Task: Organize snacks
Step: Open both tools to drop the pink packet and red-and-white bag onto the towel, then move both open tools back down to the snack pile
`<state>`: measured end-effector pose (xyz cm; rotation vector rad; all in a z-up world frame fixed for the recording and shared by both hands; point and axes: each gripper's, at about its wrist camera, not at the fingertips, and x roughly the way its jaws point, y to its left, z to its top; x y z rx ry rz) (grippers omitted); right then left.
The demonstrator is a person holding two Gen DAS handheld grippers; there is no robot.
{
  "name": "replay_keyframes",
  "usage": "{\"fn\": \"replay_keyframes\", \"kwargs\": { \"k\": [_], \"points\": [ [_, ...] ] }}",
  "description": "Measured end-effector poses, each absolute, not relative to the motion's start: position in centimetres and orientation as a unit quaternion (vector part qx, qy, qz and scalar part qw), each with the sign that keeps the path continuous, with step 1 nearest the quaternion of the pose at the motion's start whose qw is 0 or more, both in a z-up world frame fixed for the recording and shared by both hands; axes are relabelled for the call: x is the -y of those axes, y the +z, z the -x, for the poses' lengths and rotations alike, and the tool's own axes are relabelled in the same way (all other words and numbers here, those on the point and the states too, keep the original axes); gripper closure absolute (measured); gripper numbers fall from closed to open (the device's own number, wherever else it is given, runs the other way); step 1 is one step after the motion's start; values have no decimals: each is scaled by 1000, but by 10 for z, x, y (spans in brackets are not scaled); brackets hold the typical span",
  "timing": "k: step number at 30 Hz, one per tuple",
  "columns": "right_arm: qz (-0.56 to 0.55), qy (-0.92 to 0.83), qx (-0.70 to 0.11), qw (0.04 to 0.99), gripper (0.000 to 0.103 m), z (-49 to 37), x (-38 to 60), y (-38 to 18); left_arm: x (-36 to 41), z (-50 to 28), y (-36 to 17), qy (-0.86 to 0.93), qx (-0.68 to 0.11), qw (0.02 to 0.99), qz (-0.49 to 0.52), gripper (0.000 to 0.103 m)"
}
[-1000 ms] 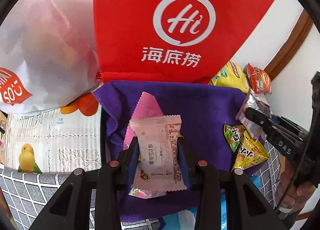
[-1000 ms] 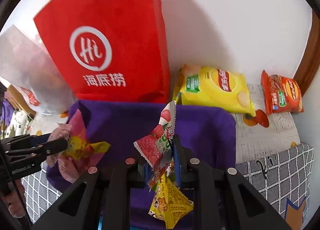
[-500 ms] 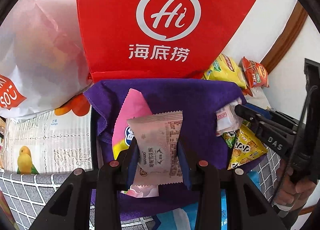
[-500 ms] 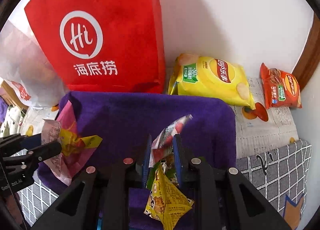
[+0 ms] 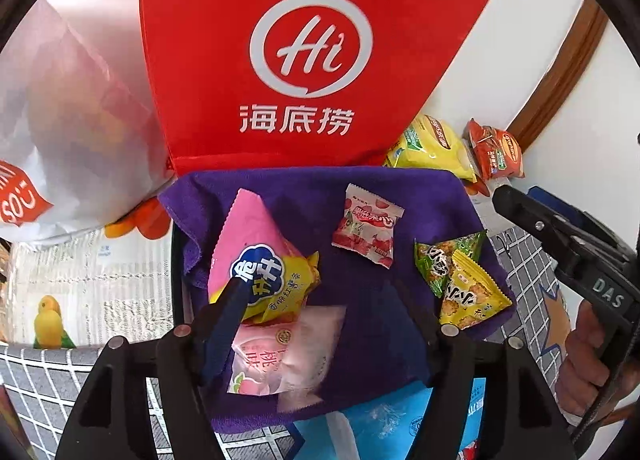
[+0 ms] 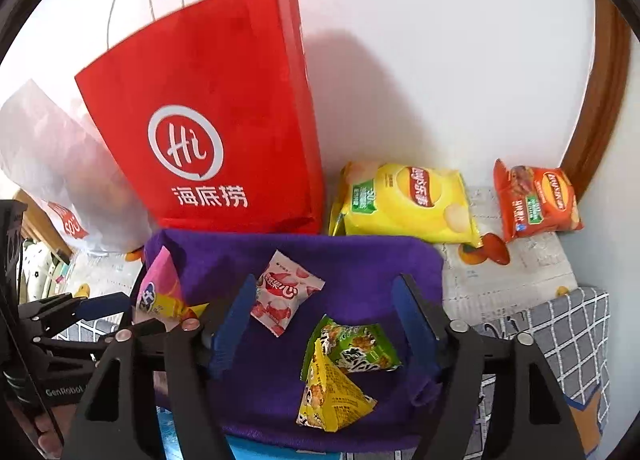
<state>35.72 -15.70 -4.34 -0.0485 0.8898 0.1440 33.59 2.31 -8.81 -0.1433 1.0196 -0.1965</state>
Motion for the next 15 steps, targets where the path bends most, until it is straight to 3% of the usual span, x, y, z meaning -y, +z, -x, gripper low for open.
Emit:
{"fn": "replay_keyframes", "kwargs": {
  "k": [15],
  "points": [
    [74, 12, -400, 914, 21, -291, 156, -7, -19, -302, -40, -100, -428, 895, 77, 34]
  ]
}}
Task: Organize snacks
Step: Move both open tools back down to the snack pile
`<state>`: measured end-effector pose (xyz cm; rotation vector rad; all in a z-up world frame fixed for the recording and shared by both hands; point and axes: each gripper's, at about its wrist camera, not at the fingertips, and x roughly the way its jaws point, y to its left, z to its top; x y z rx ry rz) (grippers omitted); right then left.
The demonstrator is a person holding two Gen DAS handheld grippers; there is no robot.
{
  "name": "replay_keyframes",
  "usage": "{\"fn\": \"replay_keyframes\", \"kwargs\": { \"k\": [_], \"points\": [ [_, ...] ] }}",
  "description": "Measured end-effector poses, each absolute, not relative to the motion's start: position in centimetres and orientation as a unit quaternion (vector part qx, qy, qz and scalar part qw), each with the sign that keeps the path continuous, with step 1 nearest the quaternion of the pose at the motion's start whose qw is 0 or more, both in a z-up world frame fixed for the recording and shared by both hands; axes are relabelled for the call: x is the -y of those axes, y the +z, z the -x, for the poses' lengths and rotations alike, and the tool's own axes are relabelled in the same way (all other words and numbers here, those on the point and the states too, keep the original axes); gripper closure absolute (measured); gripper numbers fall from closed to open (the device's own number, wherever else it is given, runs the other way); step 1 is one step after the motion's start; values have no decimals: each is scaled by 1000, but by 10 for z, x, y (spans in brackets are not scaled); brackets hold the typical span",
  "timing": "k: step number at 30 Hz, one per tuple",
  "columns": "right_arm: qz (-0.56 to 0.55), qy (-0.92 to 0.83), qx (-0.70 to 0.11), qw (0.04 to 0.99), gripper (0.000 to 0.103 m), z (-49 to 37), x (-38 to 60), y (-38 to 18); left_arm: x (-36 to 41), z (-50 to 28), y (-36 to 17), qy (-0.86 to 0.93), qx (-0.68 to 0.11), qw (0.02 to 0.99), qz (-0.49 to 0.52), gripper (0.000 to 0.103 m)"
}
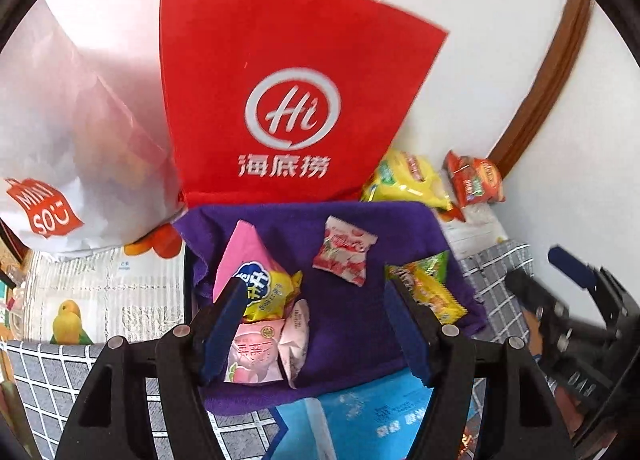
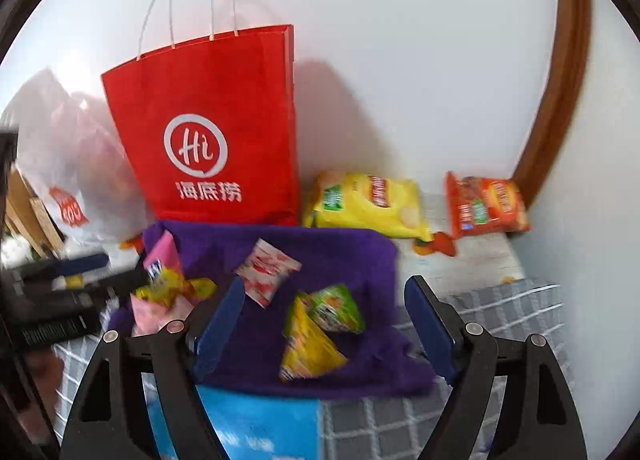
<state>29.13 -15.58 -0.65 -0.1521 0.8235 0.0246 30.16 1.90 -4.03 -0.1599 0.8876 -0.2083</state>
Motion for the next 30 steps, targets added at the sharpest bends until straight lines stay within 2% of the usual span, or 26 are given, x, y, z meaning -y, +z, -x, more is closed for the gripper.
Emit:
{"fn": "replay_keyframes", "kwargs": {
  "k": [10, 18, 30],
  "points": [
    [84, 23, -388, 918, 22, -210, 168, 11, -3, -253, -12, -116, -405, 906, 45, 34],
    [30, 63, -383, 921, 19, -164, 175, 9, -17, -202, -22, -95, -417, 903, 37, 34],
    [-14, 45, -402, 915, 20, -127, 195, -29, -52, -143, -55, -49, -433, 899, 45, 34]
  ]
}}
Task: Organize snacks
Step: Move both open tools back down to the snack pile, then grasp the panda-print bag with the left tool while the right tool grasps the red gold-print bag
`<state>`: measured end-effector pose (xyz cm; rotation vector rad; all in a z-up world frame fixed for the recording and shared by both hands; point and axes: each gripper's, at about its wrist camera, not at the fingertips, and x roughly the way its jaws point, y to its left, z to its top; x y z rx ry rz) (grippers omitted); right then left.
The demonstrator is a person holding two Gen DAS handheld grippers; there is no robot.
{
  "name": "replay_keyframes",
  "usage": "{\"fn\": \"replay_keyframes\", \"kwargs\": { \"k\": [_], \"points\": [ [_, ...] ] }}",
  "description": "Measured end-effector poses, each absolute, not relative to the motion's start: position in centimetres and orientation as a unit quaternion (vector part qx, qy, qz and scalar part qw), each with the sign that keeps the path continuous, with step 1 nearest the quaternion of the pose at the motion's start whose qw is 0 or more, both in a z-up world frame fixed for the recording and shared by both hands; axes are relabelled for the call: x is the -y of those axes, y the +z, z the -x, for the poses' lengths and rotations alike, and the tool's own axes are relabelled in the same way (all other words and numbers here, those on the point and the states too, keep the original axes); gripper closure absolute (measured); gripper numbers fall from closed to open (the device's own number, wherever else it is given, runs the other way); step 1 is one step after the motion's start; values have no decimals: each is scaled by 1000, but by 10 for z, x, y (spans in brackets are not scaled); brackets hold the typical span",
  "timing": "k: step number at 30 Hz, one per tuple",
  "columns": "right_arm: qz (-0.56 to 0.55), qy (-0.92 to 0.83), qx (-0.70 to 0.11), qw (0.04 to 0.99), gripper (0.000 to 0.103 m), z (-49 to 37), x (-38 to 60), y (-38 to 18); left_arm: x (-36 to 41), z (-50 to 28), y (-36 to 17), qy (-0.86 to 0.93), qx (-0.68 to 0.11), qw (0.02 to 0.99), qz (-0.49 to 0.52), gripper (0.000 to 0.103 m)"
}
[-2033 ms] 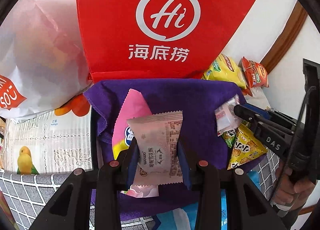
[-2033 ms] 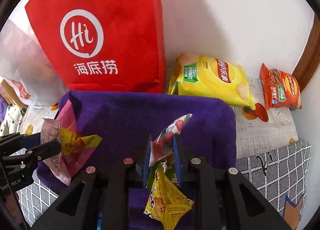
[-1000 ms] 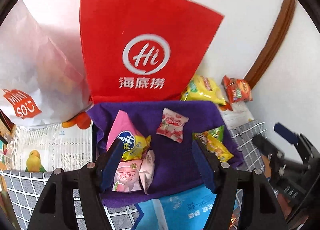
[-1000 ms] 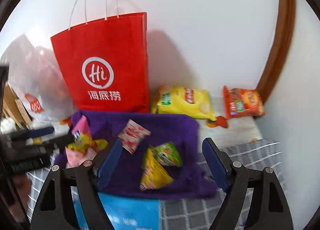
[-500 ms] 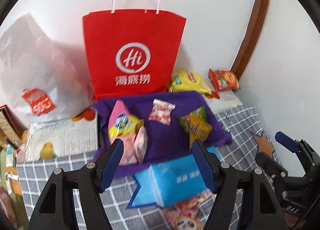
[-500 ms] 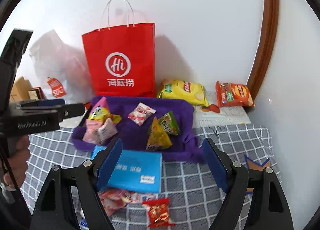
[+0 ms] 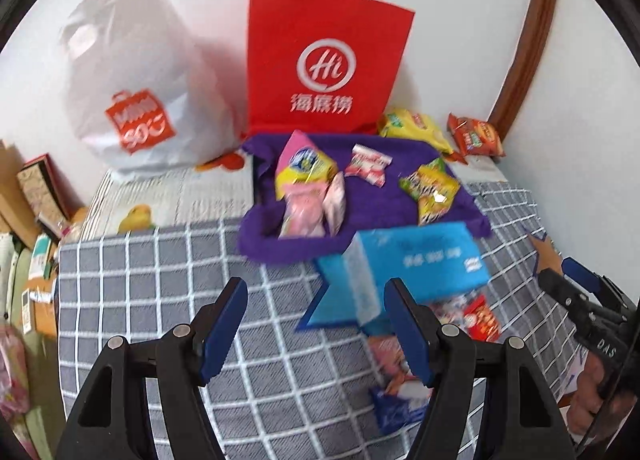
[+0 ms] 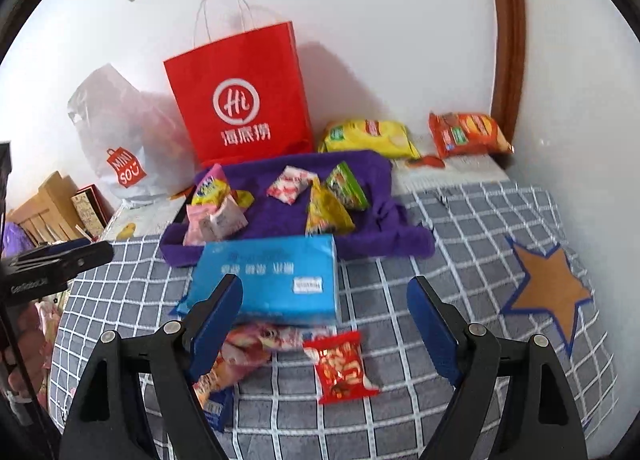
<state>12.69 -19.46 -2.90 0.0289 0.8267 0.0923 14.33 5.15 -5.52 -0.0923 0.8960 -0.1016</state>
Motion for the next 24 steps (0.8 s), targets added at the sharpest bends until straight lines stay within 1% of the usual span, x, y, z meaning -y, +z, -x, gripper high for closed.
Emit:
{"fn": "replay_keyframes", "kwargs": {
  "k": [1, 4, 7, 10, 12, 16, 24],
  "points": [
    [-13, 43, -407, 912, 20, -125, 196, -35, -54, -141, -60, -45, -437, 897, 48, 34],
    [-1, 38, -412, 910, 26, -119, 196, -47, -61, -134, -72, -36, -446, 893, 58, 34],
    [8, 42, -419, 907, 27, -114, 196, -62, -64, -128, -83, -33, -455, 888, 63, 34],
    [17, 43, -431, 901, 33, -110, 196, -84, -63, -125, -93, -34, -462, 884, 62, 34],
    [22, 40, -444, 895, 41, -112, 196, -97, -61, -125, -97, -35, -466, 882, 61, 34],
    [29, 40, -465, 884, 42, -118, 197, -119, -58, -128, -101, -40, -470, 879, 63, 34],
    [50, 49, -490, 869, 42, -125, 194, -147, -36, -135, -101, -82, -473, 875, 61, 34]
  ]
}}
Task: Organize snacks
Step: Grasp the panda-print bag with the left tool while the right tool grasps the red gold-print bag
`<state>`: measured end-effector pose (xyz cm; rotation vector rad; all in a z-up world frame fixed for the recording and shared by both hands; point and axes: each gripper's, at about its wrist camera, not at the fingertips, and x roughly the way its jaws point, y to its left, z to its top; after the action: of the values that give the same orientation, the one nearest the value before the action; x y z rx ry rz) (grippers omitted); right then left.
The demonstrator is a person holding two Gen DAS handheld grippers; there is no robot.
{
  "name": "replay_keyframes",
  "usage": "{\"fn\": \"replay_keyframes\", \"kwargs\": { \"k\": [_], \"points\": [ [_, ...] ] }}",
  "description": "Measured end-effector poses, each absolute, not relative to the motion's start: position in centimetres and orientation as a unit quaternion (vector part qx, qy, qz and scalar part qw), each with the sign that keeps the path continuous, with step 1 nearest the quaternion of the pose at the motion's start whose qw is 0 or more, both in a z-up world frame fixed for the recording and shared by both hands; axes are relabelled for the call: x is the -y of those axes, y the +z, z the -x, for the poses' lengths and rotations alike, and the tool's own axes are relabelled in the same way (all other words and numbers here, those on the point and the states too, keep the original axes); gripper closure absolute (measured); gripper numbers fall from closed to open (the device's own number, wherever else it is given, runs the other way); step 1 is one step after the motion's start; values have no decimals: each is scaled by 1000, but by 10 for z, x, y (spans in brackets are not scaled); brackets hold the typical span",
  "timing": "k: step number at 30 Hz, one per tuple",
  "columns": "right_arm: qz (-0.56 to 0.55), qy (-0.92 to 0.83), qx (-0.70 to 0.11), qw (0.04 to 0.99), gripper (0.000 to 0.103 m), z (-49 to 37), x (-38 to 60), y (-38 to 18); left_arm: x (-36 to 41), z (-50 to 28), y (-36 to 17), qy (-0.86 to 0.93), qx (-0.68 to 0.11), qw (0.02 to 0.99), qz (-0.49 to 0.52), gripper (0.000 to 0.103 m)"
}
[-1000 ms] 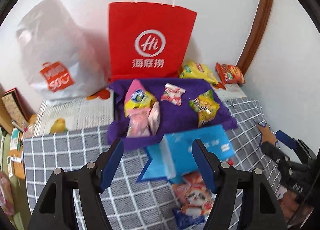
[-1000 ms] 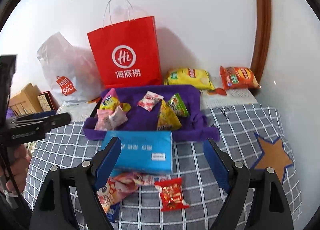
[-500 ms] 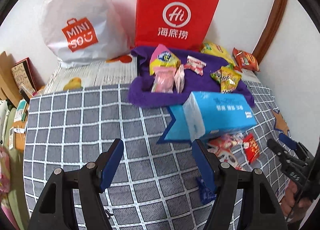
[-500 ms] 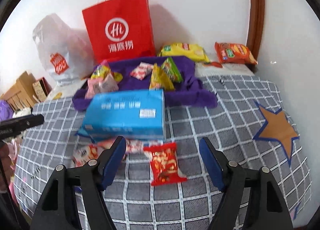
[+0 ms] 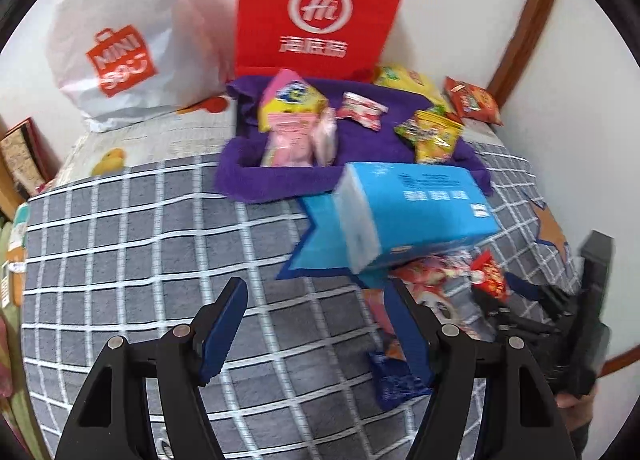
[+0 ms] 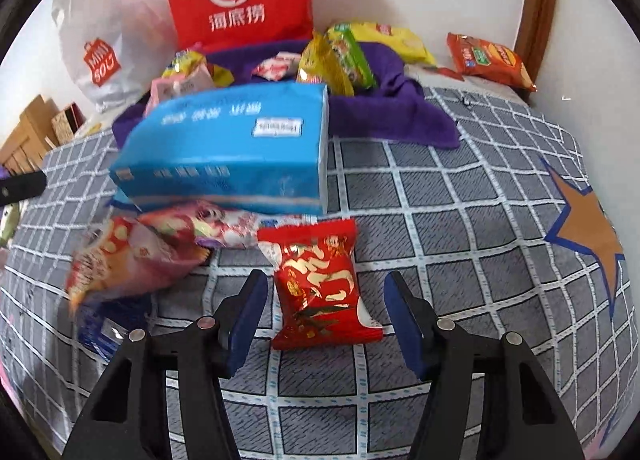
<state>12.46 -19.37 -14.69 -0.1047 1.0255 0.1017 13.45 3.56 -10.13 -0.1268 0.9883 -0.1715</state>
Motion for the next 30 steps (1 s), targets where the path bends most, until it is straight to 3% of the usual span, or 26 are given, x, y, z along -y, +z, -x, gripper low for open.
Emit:
{"fn": "replay_keyframes", "kwargs": {
  "k": [3, 6, 17, 18, 20, 22, 30],
  "points": [
    [51, 49, -496, 865, 45, -127, 194, -157, -20, -137, -104, -110, -479, 868, 66, 34],
    [60, 49, -481, 873, 61, -124, 195, -157, -3, -140, -110, -131, -488, 861, 65, 34],
    [42, 42, -454, 889, 62, -112, 217, -126, 38, -152, -154, -144, -548, 823, 45, 36],
    [38, 41, -449, 892, 62, -109, 220, -121, 38, -152, -157, -144, -552, 820, 49, 38],
    [33, 41, -444, 894, 62, -105, 223, -114, 41, -153, -163, -152, -558, 814, 50, 53],
    [33, 44, -437, 898, 62, -101, 225, -107, 43, -151, -162, -149, -555, 817, 41, 59],
    [28, 45, -415, 908, 62, -88, 226, -81, 20, -131, -135, -139, -534, 833, 52, 61]
  ]
}}
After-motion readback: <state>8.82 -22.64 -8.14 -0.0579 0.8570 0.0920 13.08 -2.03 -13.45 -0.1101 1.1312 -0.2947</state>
